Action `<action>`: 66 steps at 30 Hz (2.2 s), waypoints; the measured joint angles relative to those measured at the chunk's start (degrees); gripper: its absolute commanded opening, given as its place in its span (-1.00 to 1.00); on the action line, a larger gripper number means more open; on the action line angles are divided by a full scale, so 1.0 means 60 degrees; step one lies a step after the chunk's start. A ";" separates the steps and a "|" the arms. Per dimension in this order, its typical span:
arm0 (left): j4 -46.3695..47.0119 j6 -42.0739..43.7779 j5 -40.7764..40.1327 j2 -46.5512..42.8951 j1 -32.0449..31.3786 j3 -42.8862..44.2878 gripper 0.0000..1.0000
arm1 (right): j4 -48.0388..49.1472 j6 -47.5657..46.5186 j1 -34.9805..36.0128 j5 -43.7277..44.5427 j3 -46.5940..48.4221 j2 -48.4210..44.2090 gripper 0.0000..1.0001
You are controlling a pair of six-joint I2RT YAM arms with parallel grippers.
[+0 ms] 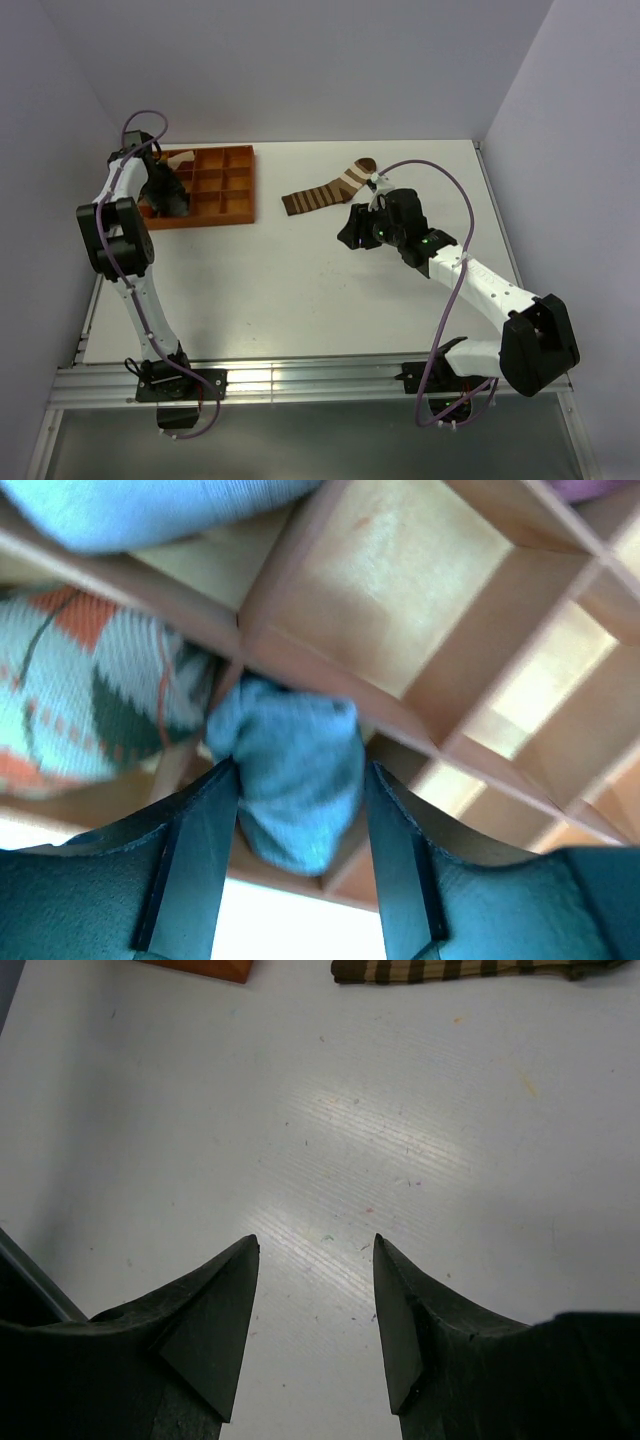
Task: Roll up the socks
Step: Place the sock in the storage box, then adjust the sock at the center of the board.
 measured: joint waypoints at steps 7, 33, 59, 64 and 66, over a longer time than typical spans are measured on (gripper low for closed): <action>0.0168 -0.0335 -0.0127 -0.1341 -0.0044 -0.0280 0.19 | 0.0000 0.0000 0.0000 -0.0004 0.0000 0.0000 0.13; 0.3209 -0.0521 -0.2073 -0.9726 -0.0397 -0.5391 0.99 | -0.0984 -0.0226 0.0066 0.1876 0.3453 0.2973 0.08; 0.3082 0.0102 -0.4513 -1.2178 -0.2962 -0.9001 0.93 | -0.4076 -0.1304 0.1333 0.3220 1.1377 1.0757 0.07; 0.3093 0.0102 -0.4513 -1.2182 -0.3031 -0.9001 0.93 | -0.4353 -0.1293 0.1486 0.3297 1.1377 1.0907 0.04; 0.3107 0.0102 -0.4506 -1.2182 -0.3038 -0.9001 0.93 | -0.4371 -0.1268 0.1534 0.3311 1.1336 1.0936 0.03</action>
